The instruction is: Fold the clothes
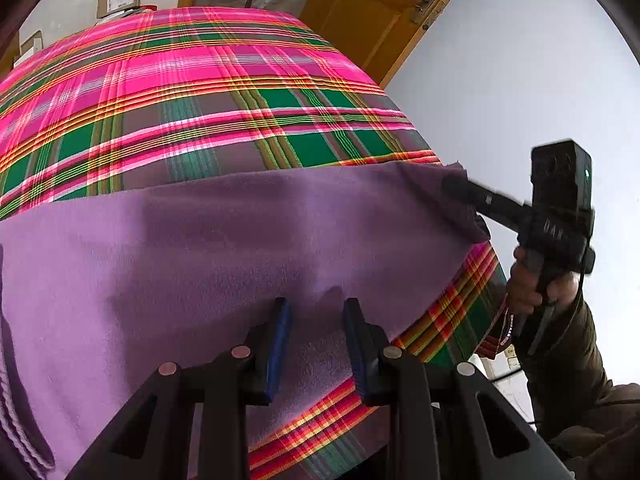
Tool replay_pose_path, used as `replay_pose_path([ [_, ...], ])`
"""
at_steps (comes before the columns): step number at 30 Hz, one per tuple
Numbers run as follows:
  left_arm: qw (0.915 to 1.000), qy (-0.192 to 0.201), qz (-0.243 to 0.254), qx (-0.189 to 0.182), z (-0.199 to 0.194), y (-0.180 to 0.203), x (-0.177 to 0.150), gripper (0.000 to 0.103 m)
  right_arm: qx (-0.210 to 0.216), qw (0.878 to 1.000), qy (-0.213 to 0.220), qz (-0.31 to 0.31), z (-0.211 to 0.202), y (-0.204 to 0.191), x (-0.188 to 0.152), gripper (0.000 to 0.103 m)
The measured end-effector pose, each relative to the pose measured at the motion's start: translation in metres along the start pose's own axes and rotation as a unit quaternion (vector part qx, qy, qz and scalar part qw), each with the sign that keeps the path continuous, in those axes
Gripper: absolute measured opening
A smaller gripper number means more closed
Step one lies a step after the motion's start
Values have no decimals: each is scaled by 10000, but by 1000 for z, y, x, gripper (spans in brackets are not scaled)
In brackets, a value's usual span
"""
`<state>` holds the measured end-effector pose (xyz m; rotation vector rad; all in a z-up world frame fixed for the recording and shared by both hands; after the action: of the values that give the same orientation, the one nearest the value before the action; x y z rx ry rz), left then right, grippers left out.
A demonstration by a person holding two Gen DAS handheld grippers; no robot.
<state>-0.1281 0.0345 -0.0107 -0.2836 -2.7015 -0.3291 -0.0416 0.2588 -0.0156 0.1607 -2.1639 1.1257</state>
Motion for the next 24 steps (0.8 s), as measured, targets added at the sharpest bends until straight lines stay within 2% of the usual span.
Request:
replay_pose_path([
  [3, 10000, -8, -1, -2, 0, -1, 0, 28, 483, 9975, 265, 447, -5, 10, 11, 39],
  [5, 10000, -9, -7, -9, 0, -1, 0, 28, 783, 9910, 581, 916, -12, 24, 18, 42],
  [8, 10000, -11, -4, -4, 0, -2, 0, 28, 1024, 9783, 794, 1616, -14, 47, 20, 42],
  [9, 10000, -11, -5, 0, 0, -2, 0, 28, 998, 9768, 784, 1724, -13, 52, 19, 41],
  [11, 10000, -12, -13, 4, 0, -2, 0, 28, 848, 9759, 756, 1865, -10, 59, 17, 26],
  [12, 10000, -15, -13, 9, 0, -1, 0, 28, 711, 9770, 732, 1871, -8, 61, 15, 15],
  [16, 10000, -14, 3, 32, -1, 0, 0, 28, 326, 9804, 706, 1810, -7, 63, 18, 3],
  [21, 10000, -13, -39, -11, 0, -2, 0, 28, -254, 9885, 701, 1313, -10, 56, 30, 2],
  [24, 10000, -9, -36, 4, 0, -1, -1, 28, -386, 9902, 600, 1204, -5, 54, 32, 2],
])
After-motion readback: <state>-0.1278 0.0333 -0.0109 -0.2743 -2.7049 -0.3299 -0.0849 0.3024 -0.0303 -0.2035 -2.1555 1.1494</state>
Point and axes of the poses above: each gripper's, at about its wrist camera, not at the fingertips, and z roughly the way its jaws point, y to its right, x to its top, the point moved 4 cm from there along z, roughly the way its jaws point, and after that the axes turned 12 degrees about x, right-handed, at the moved point
